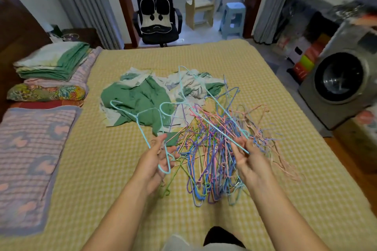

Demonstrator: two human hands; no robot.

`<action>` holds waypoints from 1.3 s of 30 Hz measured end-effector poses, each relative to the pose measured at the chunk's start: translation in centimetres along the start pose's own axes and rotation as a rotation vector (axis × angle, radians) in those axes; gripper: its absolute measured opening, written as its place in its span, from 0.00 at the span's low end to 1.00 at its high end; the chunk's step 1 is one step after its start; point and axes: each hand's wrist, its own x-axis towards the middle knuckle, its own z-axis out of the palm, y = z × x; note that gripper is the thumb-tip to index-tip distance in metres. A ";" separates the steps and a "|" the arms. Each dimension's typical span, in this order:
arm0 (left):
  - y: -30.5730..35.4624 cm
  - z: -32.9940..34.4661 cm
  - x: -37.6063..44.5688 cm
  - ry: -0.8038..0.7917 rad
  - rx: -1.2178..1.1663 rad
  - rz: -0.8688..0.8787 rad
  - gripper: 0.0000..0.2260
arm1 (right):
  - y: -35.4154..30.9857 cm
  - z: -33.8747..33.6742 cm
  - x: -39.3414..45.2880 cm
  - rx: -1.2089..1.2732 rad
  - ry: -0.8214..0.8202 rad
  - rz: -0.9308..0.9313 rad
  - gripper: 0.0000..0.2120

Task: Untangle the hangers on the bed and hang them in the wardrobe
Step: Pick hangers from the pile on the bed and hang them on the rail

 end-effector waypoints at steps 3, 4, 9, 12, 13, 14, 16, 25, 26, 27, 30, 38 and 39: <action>1.1 -1.7 -0.2 -0.123 0.004 -0.030 0.21 | 2.8 -3.1 -3.0 0.002 0.048 -0.022 0.10; 1.5 -2.6 -0.2 -0.155 0.011 -0.042 0.23 | 3.5 -4.2 -3.9 -0.013 0.062 -0.045 0.10; 3.2 -6.7 -1.8 -0.248 0.275 -0.119 0.16 | 7.5 -7.6 -9.2 -0.033 0.141 -0.183 0.09; 3.7 -8.4 -3.5 -0.283 0.468 -0.132 0.12 | 9.9 -8.8 -14.3 0.038 0.201 -0.204 0.11; 3.7 -8.5 -4.4 -0.305 0.549 -0.141 0.11 | 10.4 -9.4 -16.3 0.089 0.242 -0.221 0.12; 3.5 -8.4 -5.1 -0.319 0.624 -0.140 0.10 | 10.4 -9.9 -17.7 0.151 0.261 -0.234 0.12; 1.9 -8.1 -7.0 -0.388 0.741 -0.144 0.10 | 10.3 -10.6 -20.9 0.221 0.282 -0.296 0.12; -10.9 -5.5 -17.5 -0.837 1.146 -0.073 0.12 | 7.1 -15.9 -33.5 0.271 0.450 -0.535 0.15; -11.6 -5.3 -17.7 -0.825 1.176 -0.039 0.11 | 5.7 -17.4 -35.4 0.215 0.535 -0.569 0.14; -12.6 -4.9 -18.2 -0.816 1.209 0.002 0.08 | 4.3 -19.3 -37.8 0.142 0.628 -0.601 0.14; -14.5 -4.1 -19.2 -0.777 1.412 0.246 0.03 | 1.6 -23.4 -44.1 -0.076 0.814 -0.612 0.14; -26.0 -2.7 -29.7 -1.259 1.350 -0.229 0.10 | 0.5 -32.4 -54.5 -0.049 0.871 -0.410 0.12; -27.2 -2.9 -31.0 -1.315 1.351 -0.312 0.11 | 0.2 -33.6 -55.3 0.016 0.854 -0.401 0.11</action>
